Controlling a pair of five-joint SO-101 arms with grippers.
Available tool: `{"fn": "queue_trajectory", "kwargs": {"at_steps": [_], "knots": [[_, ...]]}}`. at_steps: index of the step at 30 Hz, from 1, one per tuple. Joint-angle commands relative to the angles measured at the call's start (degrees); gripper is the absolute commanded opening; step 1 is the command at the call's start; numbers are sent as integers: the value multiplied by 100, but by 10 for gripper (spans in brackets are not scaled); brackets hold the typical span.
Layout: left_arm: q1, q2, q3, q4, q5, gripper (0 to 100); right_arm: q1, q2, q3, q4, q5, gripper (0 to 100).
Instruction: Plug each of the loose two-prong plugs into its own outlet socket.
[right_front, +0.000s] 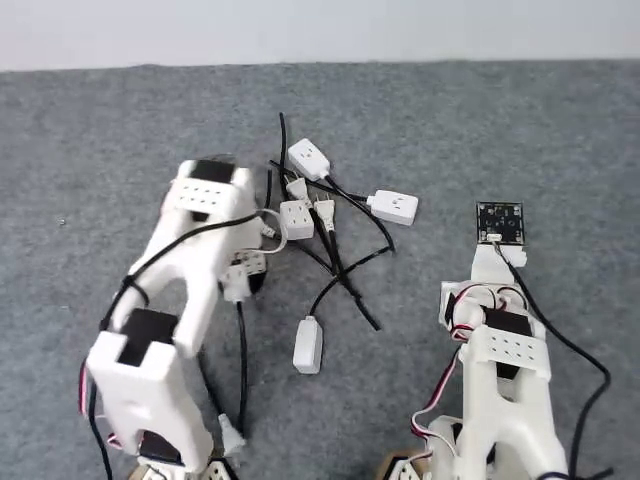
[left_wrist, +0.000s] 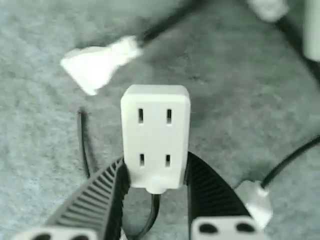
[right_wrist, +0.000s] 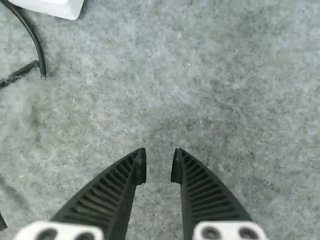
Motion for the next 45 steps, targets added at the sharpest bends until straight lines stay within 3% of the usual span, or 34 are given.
{"fn": "queue_trajectory", "kwargs": {"at_steps": [1,7,19,22,28,34,45], "knots": [[-158,-1213,752,-510,-422,9,-57,-4,-88,-110,62,101],[-123,-2620,2571,-1873,-484,12,-57,4,-79,-101,62,101],[976,-1635,3020,-3059,-448,13,-57,-40,-44,-110,62,101],[1002,-1503,2976,-3103,-448,56,-57,-40,-44,-110,62,101],[1152,-1486,2967,-2813,62,294,-57,-48,-44,-110,62,101],[888,-2462,3108,-2611,-255,238,-48,-40,-44,-110,62,101],[325,-6259,4734,-2092,-1741,224,-57,-48,-35,-57,62,101]]}}
